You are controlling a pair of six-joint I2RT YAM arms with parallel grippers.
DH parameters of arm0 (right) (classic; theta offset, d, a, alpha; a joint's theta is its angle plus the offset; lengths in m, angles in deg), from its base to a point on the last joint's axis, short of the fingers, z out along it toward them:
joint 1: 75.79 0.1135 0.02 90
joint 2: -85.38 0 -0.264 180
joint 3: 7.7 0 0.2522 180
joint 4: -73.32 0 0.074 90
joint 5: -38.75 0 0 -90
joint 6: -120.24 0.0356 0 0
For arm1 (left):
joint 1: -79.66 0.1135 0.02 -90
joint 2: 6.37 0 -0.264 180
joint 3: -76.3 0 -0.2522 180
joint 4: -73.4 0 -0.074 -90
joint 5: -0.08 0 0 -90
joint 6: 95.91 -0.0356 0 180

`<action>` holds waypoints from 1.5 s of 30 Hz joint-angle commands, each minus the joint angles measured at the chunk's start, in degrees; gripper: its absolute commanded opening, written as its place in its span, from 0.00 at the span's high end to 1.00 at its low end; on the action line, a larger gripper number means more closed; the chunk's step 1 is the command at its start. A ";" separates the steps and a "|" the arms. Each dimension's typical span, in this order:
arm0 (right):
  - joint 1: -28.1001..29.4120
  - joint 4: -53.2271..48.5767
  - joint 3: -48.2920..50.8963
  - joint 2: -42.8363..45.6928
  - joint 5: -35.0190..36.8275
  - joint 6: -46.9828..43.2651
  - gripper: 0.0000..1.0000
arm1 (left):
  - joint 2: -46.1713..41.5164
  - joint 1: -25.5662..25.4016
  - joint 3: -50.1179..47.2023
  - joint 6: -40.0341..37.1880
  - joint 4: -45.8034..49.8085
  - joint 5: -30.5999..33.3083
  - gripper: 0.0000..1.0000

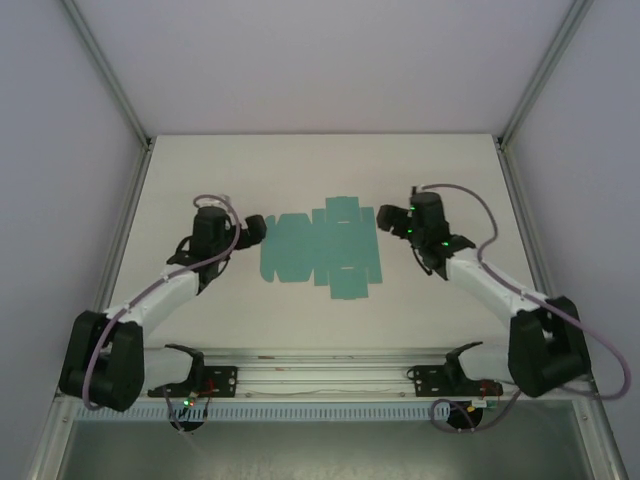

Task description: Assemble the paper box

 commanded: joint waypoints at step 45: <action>3.46 -7.52 -7.46 -32.44 -3.49 2.05 0.81 | 20.73 -1.80 13.45 6.26 -10.63 -47.28 0.31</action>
